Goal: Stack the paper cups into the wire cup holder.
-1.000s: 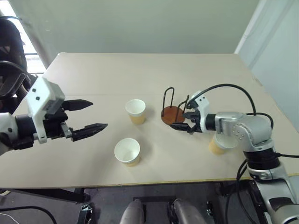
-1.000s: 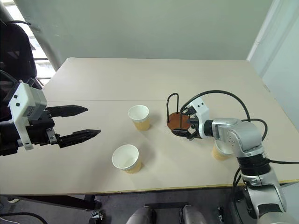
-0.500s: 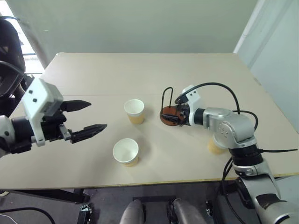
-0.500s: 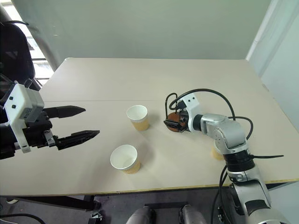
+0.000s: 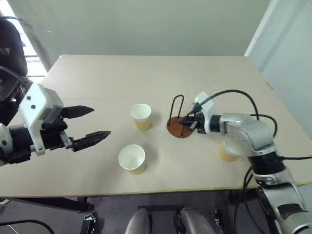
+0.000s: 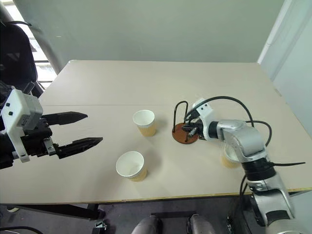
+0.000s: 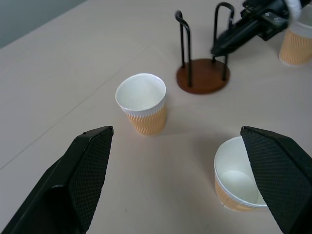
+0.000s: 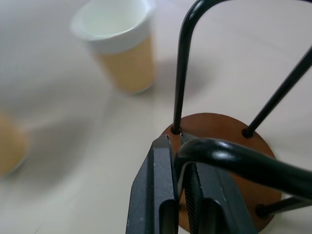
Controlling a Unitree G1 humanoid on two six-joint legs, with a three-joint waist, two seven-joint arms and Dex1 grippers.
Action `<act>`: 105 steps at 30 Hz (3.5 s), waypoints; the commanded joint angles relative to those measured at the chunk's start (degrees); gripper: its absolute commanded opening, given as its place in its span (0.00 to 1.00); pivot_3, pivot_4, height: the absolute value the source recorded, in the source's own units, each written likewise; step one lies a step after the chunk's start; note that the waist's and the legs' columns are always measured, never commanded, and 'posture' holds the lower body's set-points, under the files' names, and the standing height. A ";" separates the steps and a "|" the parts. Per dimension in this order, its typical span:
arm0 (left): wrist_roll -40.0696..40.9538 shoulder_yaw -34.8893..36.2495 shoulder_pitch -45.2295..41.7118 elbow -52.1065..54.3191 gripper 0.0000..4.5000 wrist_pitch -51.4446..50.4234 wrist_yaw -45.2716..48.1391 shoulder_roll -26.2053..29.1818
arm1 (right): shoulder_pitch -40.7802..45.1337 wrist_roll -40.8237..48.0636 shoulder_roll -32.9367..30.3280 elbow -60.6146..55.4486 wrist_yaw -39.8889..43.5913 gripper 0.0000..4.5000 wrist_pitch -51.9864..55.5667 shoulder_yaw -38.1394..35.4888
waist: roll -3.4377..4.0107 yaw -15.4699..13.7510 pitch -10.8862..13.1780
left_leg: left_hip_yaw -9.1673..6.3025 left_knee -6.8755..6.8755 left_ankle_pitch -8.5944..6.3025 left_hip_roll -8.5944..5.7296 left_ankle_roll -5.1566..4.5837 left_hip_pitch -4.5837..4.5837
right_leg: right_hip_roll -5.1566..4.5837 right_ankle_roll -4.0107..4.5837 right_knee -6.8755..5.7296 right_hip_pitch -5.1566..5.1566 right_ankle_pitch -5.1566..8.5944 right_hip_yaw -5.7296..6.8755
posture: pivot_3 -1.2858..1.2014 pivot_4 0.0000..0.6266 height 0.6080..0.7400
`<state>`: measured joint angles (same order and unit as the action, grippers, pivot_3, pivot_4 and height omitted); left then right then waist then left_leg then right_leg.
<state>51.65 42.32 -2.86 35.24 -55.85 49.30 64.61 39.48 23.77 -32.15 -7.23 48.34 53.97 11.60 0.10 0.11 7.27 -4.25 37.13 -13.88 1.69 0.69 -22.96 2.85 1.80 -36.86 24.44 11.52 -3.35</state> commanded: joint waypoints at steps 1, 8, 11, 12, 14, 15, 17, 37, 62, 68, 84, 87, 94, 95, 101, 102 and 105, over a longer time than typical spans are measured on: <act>-0.08 3.21 1.19 0.26 1.00 -0.13 2.37 1.90 | -1.69 5.53 -4.79 -8.29 12.76 0.00 -4.07 0.94 | 0.00 0.04 0.00 | 0.02 -0.01 -0.01 0.00 0.01 -0.01 | 0.00 -0.02 0.00 0.01 0.01 0.00 | 0.52 0.24 1.00; -0.49 -1.23 -1.98 -1.23 1.00 1.77 1.51 2.68 | -4.49 5.05 -8.92 -11.96 24.01 0.00 -12.31 5.52 | 0.00 0.12 0.00 | 0.03 0.02 0.09 0.07 0.01 0.08 | 0.10 0.20 -0.01 -0.07 0.18 -0.04 | 0.52 0.24 1.00; -0.59 -2.22 -2.70 -1.48 1.00 1.85 1.73 2.75 | -4.58 1.37 -8.67 -9.84 24.74 0.00 -17.20 7.86 | 0.00 0.15 0.00 | 0.04 0.08 0.18 0.06 -0.03 0.08 | 0.11 0.25 -0.02 -0.09 0.16 -0.08 | 0.52 0.24 1.00; -0.57 -2.53 -2.84 -1.42 1.00 1.90 1.88 2.81 | -4.48 0.02 -8.48 -8.59 25.01 0.00 -18.77 8.78 | 0.00 0.17 0.00 | 0.04 0.10 0.20 0.07 -0.05 0.08 | 0.10 0.27 -0.02 -0.10 0.14 -0.08 | 0.52 0.24 1.00; -0.67 -3.01 -3.10 -1.19 1.00 1.94 2.04 3.05 | -4.24 -2.06 -8.12 -6.65 25.88 0.00 -21.67 10.10 | 0.00 0.21 0.01 | 0.03 0.16 0.23 0.06 -0.09 0.08 | 0.10 0.27 -0.02 -0.13 0.11 -0.08 | 0.52 0.24 1.00; -0.53 -3.15 -3.35 -1.06 1.00 1.91 2.03 3.11 | -4.09 -2.64 -7.83 -5.92 26.23 0.00 -22.76 10.40 | 0.00 0.23 0.01 | 0.03 0.18 0.23 0.07 -0.10 0.07 | 0.10 0.28 -0.02 -0.13 0.09 -0.08 | 0.52 0.24 1.00; -0.29 -3.24 -3.78 -0.93 1.00 1.75 1.94 3.14 | -3.53 -3.64 -7.10 -4.39 26.82 0.00 -24.54 10.83 | 0.01 0.24 0.01 | 0.04 0.23 0.24 0.07 -0.10 0.06 | 0.10 0.30 -0.03 -0.14 0.07 -0.08 | 0.52 0.24 1.00; -0.53 -4.44 -4.58 -1.65 1.00 2.29 2.07 3.03 | 0.72 -13.58 -12.07 -1.09 34.78 0.96 -31.71 12.61 | 0.02 0.27 0.01 | 0.03 0.22 0.20 0.07 -0.04 0.04 | 0.10 0.34 0.00 -0.13 0.07 -0.08 | 0.52 0.24 1.00; -6.20 -30.48 -23.80 -16.01 1.00 15.86 23.53 5.68 | -24.96 -1.60 -40.27 -22.99 29.28 1.00 -12.38 -18.94 | -0.15 0.19 -0.04 | 0.08 0.16 -0.30 0.06 0.28 0.12 | 0.21 -0.35 0.00 -0.18 0.38 -0.27 | 0.52 0.24 1.00; -5.81 -27.03 -21.49 -15.15 1.00 14.74 23.11 6.47 | -24.93 -4.75 -41.42 -20.69 27.20 1.00 -15.64 -13.99 | -0.13 0.01 -0.03 | 0.06 0.17 -0.21 0.06 0.10 0.08 | 0.22 -0.54 -0.01 -0.27 0.46 -0.34 | 0.52 0.24 1.00; -4.39 -17.98 -14.69 -10.61 1.00 10.87 20.99 6.91 | -17.88 -13.46 -36.55 -13.47 26.98 0.65 -22.59 -0.43 | -0.14 -0.02 -0.03 | 0.07 0.25 -0.23 0.07 0.01 0.09 | 0.22 -0.66 -0.06 -0.28 0.37 -0.35 | 0.52 0.24 1.00; -4.21 -16.67 -13.80 -9.94 1.00 10.25 20.57 6.89 | -16.73 -14.66 -36.25 -11.69 27.74 0.41 -24.19 0.44 | -0.14 -0.04 -0.03 | 0.07 0.29 -0.23 0.07 0.00 0.09 | 0.21 -0.66 -0.06 -0.29 0.34 -0.35 | 0.52 0.24 1.00; -3.43 -14.09 -11.79 -8.66 1.00 9.05 19.26 6.67 | -13.66 -16.72 -35.75 -7.57 31.11 0.00 -28.87 1.80 | -0.14 -0.05 -0.03 | 0.07 0.40 -0.23 0.07 -0.01 0.09 | 0.22 -0.62 -0.09 -0.31 0.30 -0.35 | 0.52 0.24 1.00; -3.40 -13.74 -11.49 -8.52 1.00 8.89 19.08 6.68 | -13.49 -16.43 -35.83 -7.36 31.95 0.00 -29.40 1.64 | -0.14 -0.07 -0.03 | 0.07 0.42 -0.23 0.07 -0.01 0.09 | 0.22 -0.61 -0.09 -0.31 0.30 -0.34 | 0.52 0.24 1.00; -3.16 -10.80 -10.62 -8.55 1.00 7.98 18.61 7.20 | 0.48 -7.92 -34.27 -3.23 40.93 0.00 -30.74 -3.41 | -0.02 0.25 0.04 | 0.10 0.56 -0.26 0.07 -0.06 0.05 | 0.22 -0.55 -0.10 -0.30 0.26 -0.35 | 0.52 0.24 1.00; -3.18 -10.32 -10.51 -8.64 1.00 7.85 18.62 7.30 | 5.04 -6.04 -33.06 -1.51 42.18 0.00 -30.36 -4.14 | 0.05 0.46 0.08 | 0.13 0.63 -0.26 0.07 -0.06 0.04 | 0.22 -0.40 -0.11 -0.24 0.23 -0.36 | 0.52 0.24 1.00; -3.46 -9.70 -9.79 -8.53 1.00 7.71 18.58 7.20 | 17.36 -0.90 -27.12 3.69 42.39 0.00 -27.80 -5.83 | -0.02 0.68 0.03 | 0.15 0.60 -0.18 0.08 -0.18 0.05 | 0.32 -0.03 -0.06 -0.21 0.26 -0.47 | 0.52 0.24 1.00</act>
<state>47.90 30.58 -12.43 26.16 -48.00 68.16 71.19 53.17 18.76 -61.24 -4.97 90.26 24.81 8.44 0.08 0.79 7.30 -4.12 37.76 -14.05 1.82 0.51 -22.86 3.22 1.82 -36.94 24.22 11.79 -3.82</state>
